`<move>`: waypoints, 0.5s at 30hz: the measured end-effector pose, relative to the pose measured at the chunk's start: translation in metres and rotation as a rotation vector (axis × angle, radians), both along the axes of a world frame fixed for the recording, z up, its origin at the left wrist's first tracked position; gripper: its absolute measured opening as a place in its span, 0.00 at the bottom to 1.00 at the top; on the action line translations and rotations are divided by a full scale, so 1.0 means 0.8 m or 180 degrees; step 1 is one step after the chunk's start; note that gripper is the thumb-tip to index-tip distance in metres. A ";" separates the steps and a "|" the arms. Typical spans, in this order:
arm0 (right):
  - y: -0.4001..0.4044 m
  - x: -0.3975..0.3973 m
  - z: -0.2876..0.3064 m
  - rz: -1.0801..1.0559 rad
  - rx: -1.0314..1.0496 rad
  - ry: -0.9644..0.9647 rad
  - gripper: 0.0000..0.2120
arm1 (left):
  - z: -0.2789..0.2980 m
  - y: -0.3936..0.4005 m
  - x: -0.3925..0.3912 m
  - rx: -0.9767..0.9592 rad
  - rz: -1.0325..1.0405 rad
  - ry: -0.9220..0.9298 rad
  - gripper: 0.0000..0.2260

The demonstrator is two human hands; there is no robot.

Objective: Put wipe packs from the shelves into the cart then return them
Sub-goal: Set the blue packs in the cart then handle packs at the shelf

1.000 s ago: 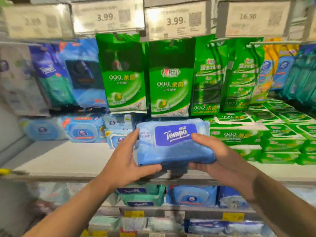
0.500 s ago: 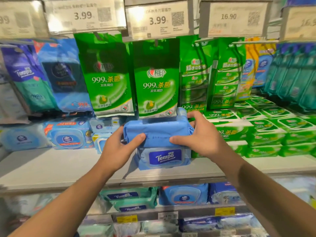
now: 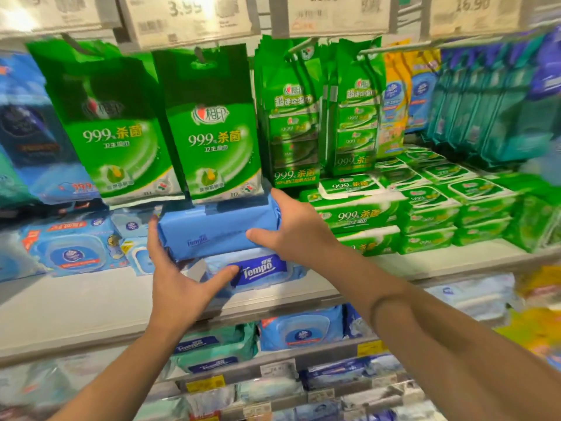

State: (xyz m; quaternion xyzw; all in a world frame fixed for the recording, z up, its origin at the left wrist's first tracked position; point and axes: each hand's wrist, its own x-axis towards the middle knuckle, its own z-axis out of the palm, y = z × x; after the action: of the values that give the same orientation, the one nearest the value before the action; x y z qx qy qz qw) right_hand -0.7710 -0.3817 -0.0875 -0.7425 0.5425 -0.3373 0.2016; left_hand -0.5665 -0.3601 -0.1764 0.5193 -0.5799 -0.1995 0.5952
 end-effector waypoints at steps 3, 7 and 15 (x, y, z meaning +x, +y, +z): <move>-0.001 0.001 -0.007 -0.0026 -0.0143 -0.0052 0.32 | -0.003 -0.003 -0.003 0.0011 0.0127 -0.0115 0.61; -0.007 -0.002 -0.001 0.0105 0.0187 -0.0132 0.33 | -0.006 -0.006 -0.008 -0.0044 0.0145 -0.0083 0.59; -0.018 0.003 -0.007 0.0095 0.0229 0.0149 0.25 | 0.000 -0.011 0.000 0.0067 0.0172 -0.0340 0.56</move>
State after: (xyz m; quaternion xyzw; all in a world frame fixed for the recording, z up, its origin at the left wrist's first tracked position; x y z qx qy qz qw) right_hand -0.7689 -0.3957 -0.0928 -0.7504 0.5477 -0.2971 0.2205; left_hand -0.5669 -0.3687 -0.1763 0.5509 -0.5945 -0.1613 0.5631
